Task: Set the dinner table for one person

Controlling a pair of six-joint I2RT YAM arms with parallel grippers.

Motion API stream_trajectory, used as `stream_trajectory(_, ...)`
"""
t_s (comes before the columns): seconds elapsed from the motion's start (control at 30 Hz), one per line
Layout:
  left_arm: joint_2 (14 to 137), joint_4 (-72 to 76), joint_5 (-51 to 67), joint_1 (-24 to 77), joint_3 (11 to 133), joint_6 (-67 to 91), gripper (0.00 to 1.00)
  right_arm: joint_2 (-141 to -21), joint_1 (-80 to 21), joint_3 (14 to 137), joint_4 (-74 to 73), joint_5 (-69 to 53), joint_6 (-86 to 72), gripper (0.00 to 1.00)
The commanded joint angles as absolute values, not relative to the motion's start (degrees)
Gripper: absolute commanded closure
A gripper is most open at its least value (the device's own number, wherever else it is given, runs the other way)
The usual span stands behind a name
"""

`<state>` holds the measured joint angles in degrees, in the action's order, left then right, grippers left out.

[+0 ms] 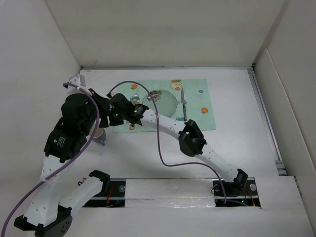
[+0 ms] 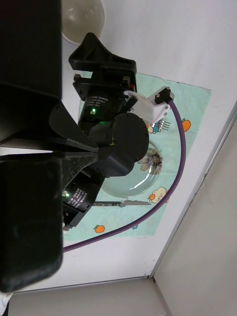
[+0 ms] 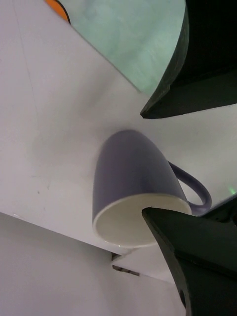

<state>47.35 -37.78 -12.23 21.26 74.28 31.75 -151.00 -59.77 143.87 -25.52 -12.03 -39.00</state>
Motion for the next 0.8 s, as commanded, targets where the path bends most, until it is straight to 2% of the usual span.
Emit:
stream_trajectory(0.0, 45.9, -36.6, -12.9, 22.3, 73.4, 30.6, 0.98, -151.7, -59.9, 144.5, -24.7, -10.5, -40.1, 0.35)
stream_trajectory(0.1, 45.7, -36.6, -14.6, 23.0, 73.5, 29.8, 0.97, -152.0, -60.4, 143.9, -24.9, -11.2, -40.5, 0.48)
stream_trajectory(0.27, 45.2, -36.2, -16.5, 23.6, 73.0, 28.9, 0.95, -152.0, -60.4, 142.8, -26.0, -12.8, -39.6, 0.48)
stream_trajectory(0.43, 44.6, -35.2, -17.0, 23.6, 71.8, 29.0, 0.93, -151.6, -60.4, 141.4, -26.9, -15.6, -38.3, 0.54)
stream_trajectory(0.47, 44.7, -35.2, -17.2, 23.6, 71.9, 29.1, 0.93, -151.6, -60.4, 141.5, -27.3, -15.6, -37.5, 0.58)
stream_trajectory(0.5, 44.7, -35.0, -17.4, 23.6, 72.0, 29.0, 0.93, -151.3, -60.4, 141.6, -27.8, -15.6, -37.4, 0.70)
stream_trajectory(0.57, 44.7, -34.7, -17.8, 23.6, 72.0, 29.0, 0.93, -149.9, -60.4, 139.4, -26.8, -15.6, -37.2, 0.81)
stream_trajectory(0.6, 44.7, -34.3, -17.8, 23.6, 71.9, 29.2, 0.93, -148.8, -60.4, 137.9, -25.8, -15.7, -37.3, 0.91)
stream_trajectory(0.63, 44.9, -34.1, -17.8, 23.6, 71.9, 29.1, 0.92, -146.4, -60.4, 135.3, -23.3, -15.8, -37.4, 0.97)
stream_trajectory(0.67, 45.3, -33.8, -17.8, 23.6, 71.9, 29.1, 0.92, -145.4, -60.4, 134.4, -22.5, -16.3, -38.1, 1.00)
stream_trajectory(0.77, 46.4, -32.4, -18.1, 23.6, 72.6, 28.7, 0.86, -140.9, -58.3, 132.0, -18.0, -20.8, -40.2, 1.00)
